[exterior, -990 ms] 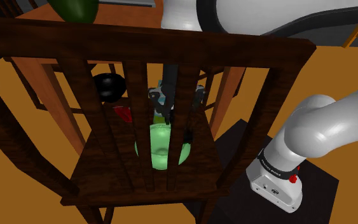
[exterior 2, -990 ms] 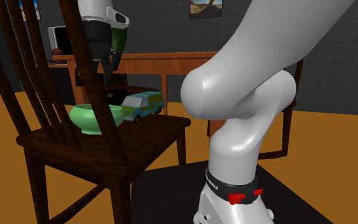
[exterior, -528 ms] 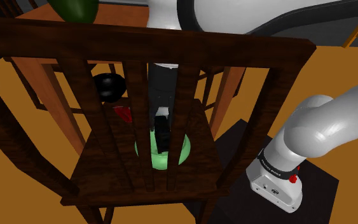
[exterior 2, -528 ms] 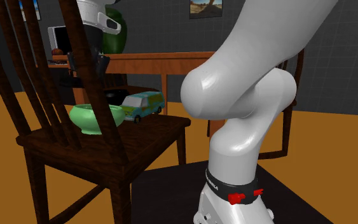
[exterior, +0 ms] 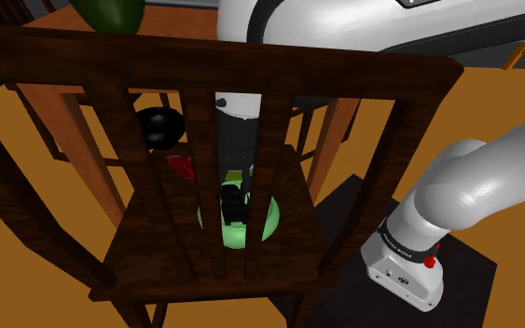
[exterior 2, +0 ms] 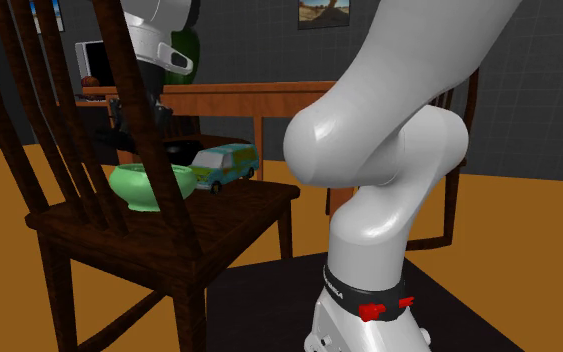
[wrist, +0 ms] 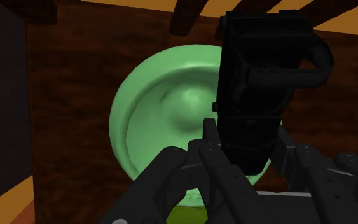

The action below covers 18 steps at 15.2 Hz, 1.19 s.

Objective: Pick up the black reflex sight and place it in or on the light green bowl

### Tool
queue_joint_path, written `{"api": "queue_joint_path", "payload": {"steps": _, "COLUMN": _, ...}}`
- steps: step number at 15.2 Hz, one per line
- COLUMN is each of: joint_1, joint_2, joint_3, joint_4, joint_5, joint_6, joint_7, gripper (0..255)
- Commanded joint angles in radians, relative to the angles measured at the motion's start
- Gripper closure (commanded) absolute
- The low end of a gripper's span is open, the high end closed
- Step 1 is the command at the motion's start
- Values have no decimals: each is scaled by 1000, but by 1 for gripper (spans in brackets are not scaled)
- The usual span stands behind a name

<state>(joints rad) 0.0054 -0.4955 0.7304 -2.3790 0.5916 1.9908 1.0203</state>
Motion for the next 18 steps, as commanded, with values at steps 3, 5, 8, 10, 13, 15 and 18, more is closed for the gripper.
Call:
{"api": "queue_joint_path", "payload": {"steps": 3, "joint_1": -13, "joint_2": -10, "joint_3": 97, "joint_4": -18, "joint_5": -111, "joint_6": 5, "joint_7": -8, "gripper": 255}}
{"api": "queue_joint_path", "payload": {"steps": 5, "joint_1": -26, "joint_2": -16, "joint_3": 107, "joint_4": -17, "joint_5": -103, "joint_6": 1, "joint_7": -14, "gripper": 255}}
{"api": "queue_joint_path", "payload": {"steps": 8, "joint_1": -35, "joint_2": -2, "joint_3": 119, "joint_4": -1, "joint_5": -109, "joint_6": 4, "joint_7": -7, "gripper": 0}}
{"api": "queue_joint_path", "payload": {"steps": 10, "joint_1": -35, "joint_2": -2, "joint_3": 120, "joint_4": 0, "joint_5": -108, "joint_6": 2, "joint_7": -5, "gripper": 0}}
{"api": "queue_joint_path", "payload": {"steps": 13, "joint_1": -29, "joint_2": -31, "joint_3": 94, "joint_4": 6, "joint_5": -106, "joint_6": -37, "joint_7": -17, "gripper": 0}}
{"api": "queue_joint_path", "payload": {"steps": 15, "joint_1": -34, "joint_2": -53, "joint_3": 67, "joint_4": 56, "joint_5": -114, "joint_6": -109, "joint_7": -20, "gripper": 0}}
{"api": "queue_joint_path", "payload": {"steps": 18, "joint_1": -53, "joint_2": -68, "joint_3": 69, "joint_4": 78, "joint_5": -108, "joint_6": -142, "joint_7": -28, "gripper": 0}}
